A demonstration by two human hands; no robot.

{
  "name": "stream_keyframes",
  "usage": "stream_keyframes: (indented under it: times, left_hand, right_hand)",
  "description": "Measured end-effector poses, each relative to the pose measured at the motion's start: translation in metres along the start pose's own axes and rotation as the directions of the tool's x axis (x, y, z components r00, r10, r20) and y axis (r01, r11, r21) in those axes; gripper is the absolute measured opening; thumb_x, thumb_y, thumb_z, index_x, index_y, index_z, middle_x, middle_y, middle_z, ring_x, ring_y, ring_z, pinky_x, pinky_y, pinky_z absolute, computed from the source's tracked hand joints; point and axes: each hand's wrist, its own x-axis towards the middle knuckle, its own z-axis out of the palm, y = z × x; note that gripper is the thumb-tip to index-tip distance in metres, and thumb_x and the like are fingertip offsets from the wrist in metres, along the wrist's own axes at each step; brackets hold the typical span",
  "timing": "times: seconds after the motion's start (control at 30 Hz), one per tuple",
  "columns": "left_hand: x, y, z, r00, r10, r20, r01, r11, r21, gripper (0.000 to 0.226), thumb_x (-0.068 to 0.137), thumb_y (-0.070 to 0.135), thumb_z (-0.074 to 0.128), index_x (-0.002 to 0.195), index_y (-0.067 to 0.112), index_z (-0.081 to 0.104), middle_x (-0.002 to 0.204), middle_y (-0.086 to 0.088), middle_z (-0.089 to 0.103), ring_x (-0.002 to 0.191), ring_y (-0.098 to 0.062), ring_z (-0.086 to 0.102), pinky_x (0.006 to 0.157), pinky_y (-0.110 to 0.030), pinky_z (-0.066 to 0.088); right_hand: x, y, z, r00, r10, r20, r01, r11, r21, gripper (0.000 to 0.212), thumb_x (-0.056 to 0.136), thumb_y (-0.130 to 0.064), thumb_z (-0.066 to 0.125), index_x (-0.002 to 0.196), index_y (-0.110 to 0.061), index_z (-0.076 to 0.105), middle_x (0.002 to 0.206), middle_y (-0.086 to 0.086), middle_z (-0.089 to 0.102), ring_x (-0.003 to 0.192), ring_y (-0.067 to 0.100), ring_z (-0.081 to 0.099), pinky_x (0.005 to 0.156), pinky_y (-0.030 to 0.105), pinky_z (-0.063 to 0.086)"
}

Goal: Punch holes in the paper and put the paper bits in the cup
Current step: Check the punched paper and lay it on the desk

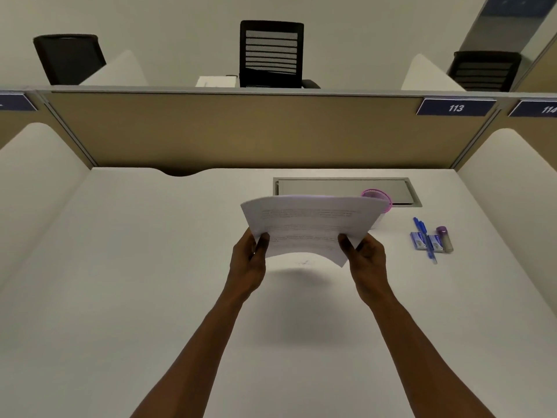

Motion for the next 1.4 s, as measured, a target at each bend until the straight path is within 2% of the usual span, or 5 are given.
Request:
stream_keyframes:
  times: [0.3, 0.5, 0.83, 1.0, 1.4]
  left_hand:
    - [0.012, 0.012, -0.03, 0.99, 0.046, -0.137, -0.069, 0.983, -0.168, 0.017, 0.098, 0.035, 0.06, 0.103, 0.022, 0.069, 0.104, 0.001, 0.076, 0.094, -0.022, 0.073, 0.079, -0.036, 0.062]
    - [0.008, -0.007, -0.061, 0.965, -0.019, -0.261, -0.004, 0.996, -0.09, 0.019, 0.099, 0.035, 0.057, 0.109, 0.032, 0.074, 0.1, 0.009, 0.077, 0.089, -0.01, 0.073, 0.066, -0.017, 0.056]
    - [0.027, -0.059, -0.136, 0.833, -0.319, -0.453, 0.328, 0.943, -0.061, 0.025, 0.096, 0.024, 0.063, 0.08, 0.042, 0.072, 0.077, 0.024, 0.073, 0.079, -0.001, 0.068, 0.069, -0.02, 0.051]
    - [0.063, -0.068, -0.167, 0.817, -0.346, -0.461, 0.356, 0.932, -0.069, 0.021, 0.096, 0.021, 0.062, 0.113, 0.02, 0.074, 0.086, 0.021, 0.068, 0.086, -0.006, 0.066, 0.078, -0.022, 0.048]
    - [0.137, -0.08, -0.175, 0.858, -0.314, -0.406, 0.394, 0.91, 0.13, 0.035, 0.102, 0.021, 0.051, 0.135, 0.018, 0.06, 0.138, -0.005, 0.061, 0.114, -0.025, 0.062, 0.096, -0.037, 0.049]
  right_hand:
    - [0.015, -0.014, 0.031, 0.999, 0.024, 0.022, -0.026, 0.996, 0.089, 0.015, 0.092, -0.017, 0.065, 0.101, -0.026, 0.073, 0.105, 0.0, 0.075, 0.096, 0.02, 0.071, 0.08, 0.028, 0.057]
    - [0.016, 0.006, 0.07, 0.965, 0.254, 0.059, -0.261, 0.952, 0.159, 0.017, 0.092, -0.014, 0.066, 0.107, -0.018, 0.072, 0.105, 0.002, 0.075, 0.096, 0.022, 0.072, 0.079, 0.036, 0.059]
    - [0.027, 0.044, 0.165, 0.889, 0.455, -0.056, -0.458, 0.876, -0.152, 0.018, 0.092, -0.024, 0.062, 0.109, -0.019, 0.064, 0.104, -0.001, 0.07, 0.094, 0.019, 0.067, 0.084, 0.036, 0.056]
    - [0.052, 0.047, 0.208, 0.913, 0.397, -0.089, -0.407, 0.886, -0.222, 0.02, 0.092, -0.015, 0.05, 0.083, -0.01, 0.067, 0.073, -0.004, 0.064, 0.066, 0.012, 0.054, 0.059, 0.026, 0.041]
    - [0.127, 0.083, 0.257, 0.908, 0.348, -0.232, -0.41, 0.852, -0.326, 0.028, 0.094, -0.013, 0.052, 0.066, -0.012, 0.058, 0.06, 0.002, 0.05, 0.058, 0.015, 0.043, 0.054, 0.026, 0.033]
